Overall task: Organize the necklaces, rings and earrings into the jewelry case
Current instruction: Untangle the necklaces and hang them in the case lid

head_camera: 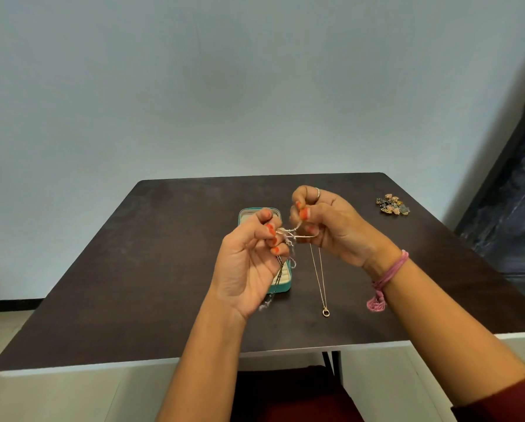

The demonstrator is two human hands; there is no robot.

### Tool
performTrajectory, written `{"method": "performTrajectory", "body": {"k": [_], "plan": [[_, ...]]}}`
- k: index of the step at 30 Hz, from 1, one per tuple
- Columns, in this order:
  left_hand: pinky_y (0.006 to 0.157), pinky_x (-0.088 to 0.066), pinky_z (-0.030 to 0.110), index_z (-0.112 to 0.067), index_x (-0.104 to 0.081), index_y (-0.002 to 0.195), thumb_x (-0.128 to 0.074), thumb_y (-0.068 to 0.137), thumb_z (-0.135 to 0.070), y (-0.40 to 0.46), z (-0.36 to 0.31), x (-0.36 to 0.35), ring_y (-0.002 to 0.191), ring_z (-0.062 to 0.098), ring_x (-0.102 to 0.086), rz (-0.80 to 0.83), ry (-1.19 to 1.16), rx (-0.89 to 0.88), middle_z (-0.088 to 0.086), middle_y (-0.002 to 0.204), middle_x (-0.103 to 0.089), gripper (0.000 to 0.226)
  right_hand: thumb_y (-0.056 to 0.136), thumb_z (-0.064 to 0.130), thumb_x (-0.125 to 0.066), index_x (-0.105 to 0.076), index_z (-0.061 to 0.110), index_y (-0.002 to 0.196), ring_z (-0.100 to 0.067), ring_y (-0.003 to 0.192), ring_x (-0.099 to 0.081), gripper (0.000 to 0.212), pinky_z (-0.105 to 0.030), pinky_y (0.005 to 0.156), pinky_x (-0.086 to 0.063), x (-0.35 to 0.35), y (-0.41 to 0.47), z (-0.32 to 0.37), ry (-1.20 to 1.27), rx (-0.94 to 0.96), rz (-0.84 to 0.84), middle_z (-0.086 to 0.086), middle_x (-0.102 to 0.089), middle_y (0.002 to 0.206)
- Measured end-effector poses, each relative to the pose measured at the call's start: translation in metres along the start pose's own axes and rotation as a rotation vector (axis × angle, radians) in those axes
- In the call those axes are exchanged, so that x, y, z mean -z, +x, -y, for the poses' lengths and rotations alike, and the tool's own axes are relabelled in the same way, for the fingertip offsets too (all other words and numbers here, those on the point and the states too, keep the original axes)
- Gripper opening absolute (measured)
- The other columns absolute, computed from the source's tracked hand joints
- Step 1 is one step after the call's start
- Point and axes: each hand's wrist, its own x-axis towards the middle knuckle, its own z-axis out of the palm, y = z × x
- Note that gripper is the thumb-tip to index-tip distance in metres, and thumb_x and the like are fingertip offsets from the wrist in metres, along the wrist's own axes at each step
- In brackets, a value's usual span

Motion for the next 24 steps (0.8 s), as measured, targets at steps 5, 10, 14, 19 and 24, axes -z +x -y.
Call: {"method": "performTrajectory", "body": {"k": [5, 10, 14, 19, 24], "plan": [[0.044, -0.037, 0.018, -0.011, -0.049, 0.081, -0.043, 0.063, 0.008, -0.001, 0.0, 0.0, 0.05, 0.007, -0.037, 0.008, 0.047, -0.067, 0.0, 0.064, -0.045, 0.027, 0.082, 0.003, -0.054, -0.052, 0.014, 0.089, 0.0, 0.048, -0.043, 0.014, -0.014, 0.051, -0.041, -0.001, -0.007, 0.011, -0.129, -0.043, 0.008, 0.01, -0.054, 0.056], [0.045, -0.037, 0.019, -0.011, -0.052, 0.08, -0.043, 0.062, 0.009, -0.002, 0.0, 0.0, 0.053, 0.009, -0.038, -0.003, 0.069, -0.105, 0.0, 0.064, -0.046, 0.028, 0.085, 0.009, -0.055, -0.056, 0.012, 0.103, 0.002, 0.052, -0.052, 0.018, -0.012, 0.054, -0.043, -0.002, -0.014, 0.025, -0.3, -0.105, 0.054, 0.013, -0.061, 0.057], [0.044, -0.038, 0.019, -0.01, -0.052, 0.081, -0.044, 0.061, 0.01, -0.002, 0.0, 0.001, 0.054, 0.009, -0.04, -0.03, 0.086, -0.126, 0.001, 0.064, -0.047, 0.03, 0.084, 0.008, -0.065, -0.062, 0.011, 0.108, 0.001, 0.059, -0.052, 0.024, -0.014, 0.06, -0.042, 0.002, -0.016, 0.029, -0.51, -0.121, 0.103, 0.011, -0.058, 0.059], [0.045, -0.038, 0.019, -0.011, -0.051, 0.083, -0.042, 0.061, 0.01, -0.001, 0.0, 0.004, 0.053, 0.009, -0.041, -0.041, 0.143, -0.135, 0.0, 0.063, -0.047, 0.031, 0.084, 0.004, -0.066, -0.068, 0.005, 0.104, 0.0, 0.063, -0.057, 0.02, -0.012, 0.066, -0.046, 0.0, -0.016, 0.026, -0.596, -0.121, 0.089, 0.006, -0.059, 0.063], [0.047, -0.039, 0.02, -0.012, -0.053, 0.081, -0.045, 0.061, 0.009, -0.003, -0.001, 0.007, 0.054, 0.008, -0.041, -0.059, 0.21, -0.159, -0.001, 0.064, -0.048, 0.03, 0.083, 0.012, -0.071, -0.073, 0.007, 0.092, -0.008, 0.067, -0.057, 0.011, -0.02, 0.066, -0.047, -0.002, -0.014, 0.024, -0.713, -0.072, 0.056, -0.008, -0.064, 0.069]]}}
